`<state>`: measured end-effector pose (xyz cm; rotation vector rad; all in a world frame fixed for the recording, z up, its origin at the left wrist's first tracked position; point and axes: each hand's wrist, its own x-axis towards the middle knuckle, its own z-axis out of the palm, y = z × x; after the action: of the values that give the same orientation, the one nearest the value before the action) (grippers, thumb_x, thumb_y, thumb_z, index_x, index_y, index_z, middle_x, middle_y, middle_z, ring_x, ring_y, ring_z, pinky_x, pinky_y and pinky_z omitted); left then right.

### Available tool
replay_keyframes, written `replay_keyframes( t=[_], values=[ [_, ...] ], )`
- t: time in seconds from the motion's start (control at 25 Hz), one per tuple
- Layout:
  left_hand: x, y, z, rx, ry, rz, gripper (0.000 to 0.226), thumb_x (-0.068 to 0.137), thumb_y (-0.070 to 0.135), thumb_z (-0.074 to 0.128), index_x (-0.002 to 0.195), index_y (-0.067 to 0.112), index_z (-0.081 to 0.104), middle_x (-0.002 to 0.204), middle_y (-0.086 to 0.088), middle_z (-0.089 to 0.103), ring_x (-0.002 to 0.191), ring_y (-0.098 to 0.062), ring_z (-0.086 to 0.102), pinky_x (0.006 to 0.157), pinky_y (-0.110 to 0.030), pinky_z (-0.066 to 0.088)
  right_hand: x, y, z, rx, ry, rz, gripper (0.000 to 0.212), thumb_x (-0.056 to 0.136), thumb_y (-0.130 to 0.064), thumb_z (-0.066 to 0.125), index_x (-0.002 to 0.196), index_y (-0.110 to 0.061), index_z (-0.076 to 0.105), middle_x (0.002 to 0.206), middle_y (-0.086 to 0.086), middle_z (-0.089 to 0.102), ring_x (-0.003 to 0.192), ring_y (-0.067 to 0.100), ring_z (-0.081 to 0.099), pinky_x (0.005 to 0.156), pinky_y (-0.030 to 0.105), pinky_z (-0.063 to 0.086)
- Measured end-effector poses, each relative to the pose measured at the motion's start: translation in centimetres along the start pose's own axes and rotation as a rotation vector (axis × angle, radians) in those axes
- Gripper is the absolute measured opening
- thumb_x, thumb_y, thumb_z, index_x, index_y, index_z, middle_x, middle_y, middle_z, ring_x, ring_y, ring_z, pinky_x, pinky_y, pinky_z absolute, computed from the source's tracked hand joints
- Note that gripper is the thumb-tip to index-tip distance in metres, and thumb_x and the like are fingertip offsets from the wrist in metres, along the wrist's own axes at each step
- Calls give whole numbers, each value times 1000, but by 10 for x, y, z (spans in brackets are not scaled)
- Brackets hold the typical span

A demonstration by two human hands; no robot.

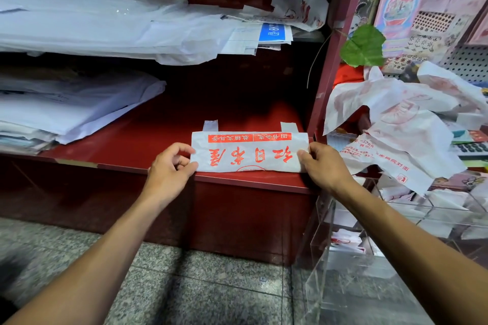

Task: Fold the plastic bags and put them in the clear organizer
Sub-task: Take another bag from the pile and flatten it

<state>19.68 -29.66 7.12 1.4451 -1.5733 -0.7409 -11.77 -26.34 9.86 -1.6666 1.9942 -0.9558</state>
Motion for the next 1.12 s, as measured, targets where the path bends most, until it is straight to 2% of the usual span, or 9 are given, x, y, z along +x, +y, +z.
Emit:
replay_keyframes(
  t=[0.24, 0.36, 0.52, 0.6, 0.68, 0.8, 0.92, 1.0, 1.12],
  values=[
    [1, -1, -1, 150, 61, 85, 19, 87, 17, 69, 77, 33, 69, 65, 4, 63, 63, -12, 58, 64, -26, 42, 0, -2, 4, -79, 12, 47, 11, 92, -20, 62, 94, -14, 53, 77, -5, 57, 76, 19, 55, 67, 30, 37],
    [1, 4, 0, 255, 73, 92, 17, 88, 22, 69, 77, 34, 68, 71, 4, 67, 75, -23, 64, 74, -37, 50, -1, -2, 7, -82, 20, 44, 18, 92, -18, 63, 102, -16, 49, 77, -6, 55, 78, 20, 57, 69, 30, 40],
    [-2, 11, 6, 423, 80, 100, 11, 90, 21, 65, 90, 25, 74, 69, 17, 56, 80, -21, 58, 87, -43, 46, -2, 0, 8, -131, 36, 8, 22, 90, -18, 64, 105, -16, 48, 85, 0, 60, 81, 25, 60, 70, 34, 44],
    [-3, 11, 5, 478, 118, 134, 15, 90, 22, 63, 103, 22, 71, 85, 9, 55, 93, -24, 54, 88, -44, 44, -4, 1, 10, -195, 96, -106, 21, 90, -20, 63, 105, -17, 49, 98, 3, 57, 88, 26, 56, 74, 37, 46],
    [-5, 11, 5, 553, 66, 174, 34, 92, 32, 63, 124, 22, 63, 123, 0, 52, 117, -27, 44, 97, -46, 38, -7, 2, 14, -317, 138, -283, 27, 91, -28, 58, 115, -18, 52, 115, 4, 53, 101, 27, 51, 83, 41, 44],
    [-4, 14, 8, 630, -108, 208, 60, 95, 53, 51, 148, 29, 39, 159, 5, 27, 146, -20, 18, 115, -46, 14, -9, 0, 17, -506, -47, -405, 49, 93, -47, 36, 134, -24, 50, 149, 0, 41, 135, 27, 35, 102, 46, 34],
    [5, 26, 12, 397, -89, -31, 56, 99, 47, 47, 150, 30, 32, 153, 4, 39, 144, -24, 25, 114, -42, 17, -10, 0, 21, -573, -229, -377, 53, 98, -49, 25, 147, -30, 38, 162, -2, 21, 149, 25, 16, 114, 47, 23],
    [20, 27, 10, 347, -95, -135, 58, 90, 46, 62, 143, 31, 43, 135, 6, 58, 133, -24, 43, 110, -40, 27, -11, -1, 21, -575, -260, -359, 49, 103, -46, 30, 150, -31, 33, 163, -3, 17, 149, 24, 15, 116, 46, 21],
    [41, 17, 8, 102, -114, -273, 42, 68, 49, 81, 104, 29, 71, 105, 5, 73, 105, -23, 66, 99, -43, 49, -9, -6, 17, -545, -283, -314, 57, 100, -50, 39, 153, -33, 25, 164, -3, 15, 149, 23, 14, 115, 47, 20]
  ],
)
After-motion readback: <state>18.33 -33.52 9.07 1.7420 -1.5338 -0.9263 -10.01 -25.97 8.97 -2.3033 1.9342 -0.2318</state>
